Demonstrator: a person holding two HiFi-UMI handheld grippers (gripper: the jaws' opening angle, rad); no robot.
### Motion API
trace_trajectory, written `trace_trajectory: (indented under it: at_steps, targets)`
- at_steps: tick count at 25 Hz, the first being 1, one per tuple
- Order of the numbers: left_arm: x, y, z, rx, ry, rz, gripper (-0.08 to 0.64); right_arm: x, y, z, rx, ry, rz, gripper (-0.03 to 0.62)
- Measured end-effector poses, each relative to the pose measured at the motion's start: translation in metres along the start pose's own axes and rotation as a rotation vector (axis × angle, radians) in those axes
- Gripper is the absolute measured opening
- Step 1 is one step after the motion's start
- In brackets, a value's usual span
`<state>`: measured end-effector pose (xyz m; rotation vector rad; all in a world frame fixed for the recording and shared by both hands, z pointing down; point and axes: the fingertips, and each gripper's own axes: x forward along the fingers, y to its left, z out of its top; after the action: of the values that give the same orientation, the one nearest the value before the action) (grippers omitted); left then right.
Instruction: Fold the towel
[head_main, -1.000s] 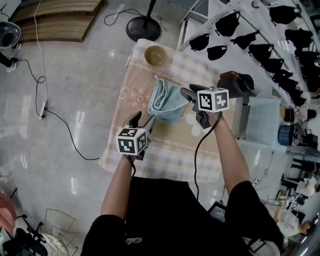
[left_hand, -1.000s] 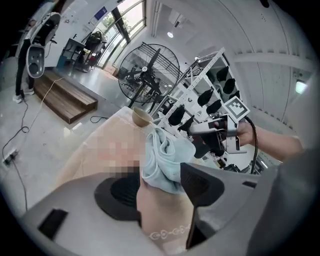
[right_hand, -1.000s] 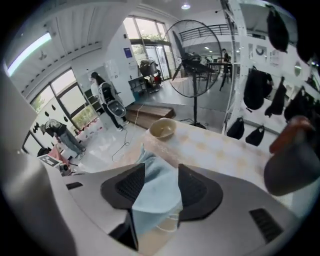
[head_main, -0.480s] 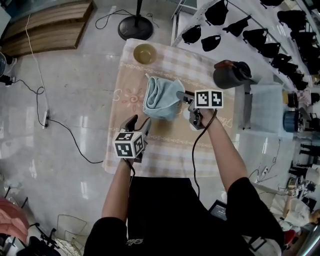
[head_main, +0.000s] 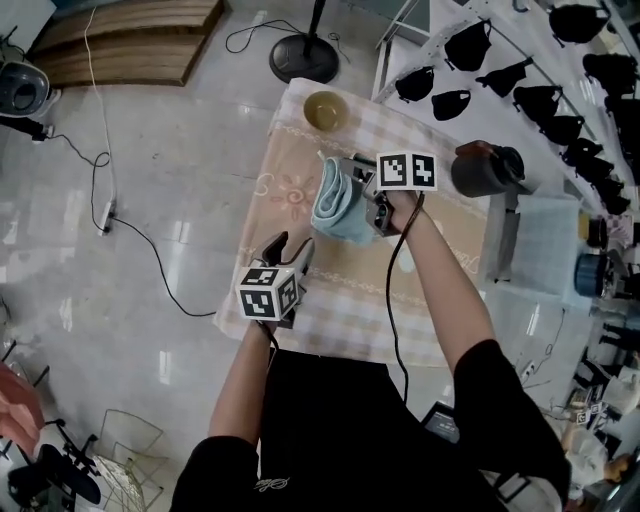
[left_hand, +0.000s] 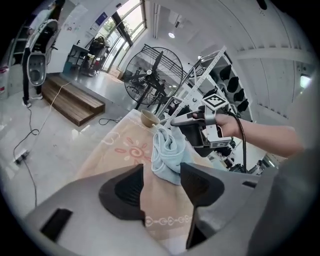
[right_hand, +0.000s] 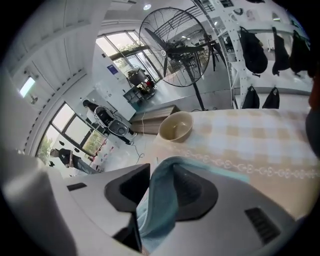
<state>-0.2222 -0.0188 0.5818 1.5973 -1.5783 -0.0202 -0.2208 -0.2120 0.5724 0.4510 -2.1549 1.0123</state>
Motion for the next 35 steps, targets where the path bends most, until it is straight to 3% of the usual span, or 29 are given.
trace_trajectory:
  at_steps: [6,13,20,21,22,24,25,26,31,35]
  targets:
    - [-0.009,0.01,-0.001,-0.018,-0.015,0.014,0.236,0.02,0.005,0.006,-0.013,-0.005,-0.037,0.233]
    - [-0.002,-0.002,0.007,0.017,-0.021,-0.013,0.236,-0.008,0.029,-0.023,-0.198,-0.032,-0.052,0.233]
    - [0.014,-0.035,0.01,0.082,-0.002,-0.067,0.219,-0.071,0.011,-0.068,-0.209,-0.121,-0.114,0.229]
    - [0.016,-0.04,0.009,0.096,0.007,-0.069,0.215,-0.08,0.005,-0.077,-0.215,-0.121,-0.139,0.213]
    - [0.018,-0.045,0.007,0.114,0.015,-0.068,0.198,-0.09,-0.003,-0.086,-0.217,-0.124,-0.171,0.157]
    - [0.021,-0.056,0.005,0.152,0.025,-0.063,0.078,-0.11,-0.017,-0.101,-0.219,-0.143,-0.234,0.008]
    - [0.023,-0.063,0.006,0.169,0.026,-0.064,0.018,-0.12,-0.023,-0.107,-0.223,-0.153,-0.256,0.005]
    - [0.024,-0.07,0.006,0.185,0.03,-0.067,0.011,-0.13,-0.027,-0.113,-0.228,-0.162,-0.271,0.005]
    - [0.03,-0.106,-0.005,0.249,0.069,-0.074,0.006,-0.175,-0.041,-0.137,-0.246,-0.204,-0.33,0.003]
    - [0.027,-0.143,0.01,0.308,0.032,-0.077,0.005,-0.216,-0.038,-0.127,-0.292,-0.289,-0.357,0.003]
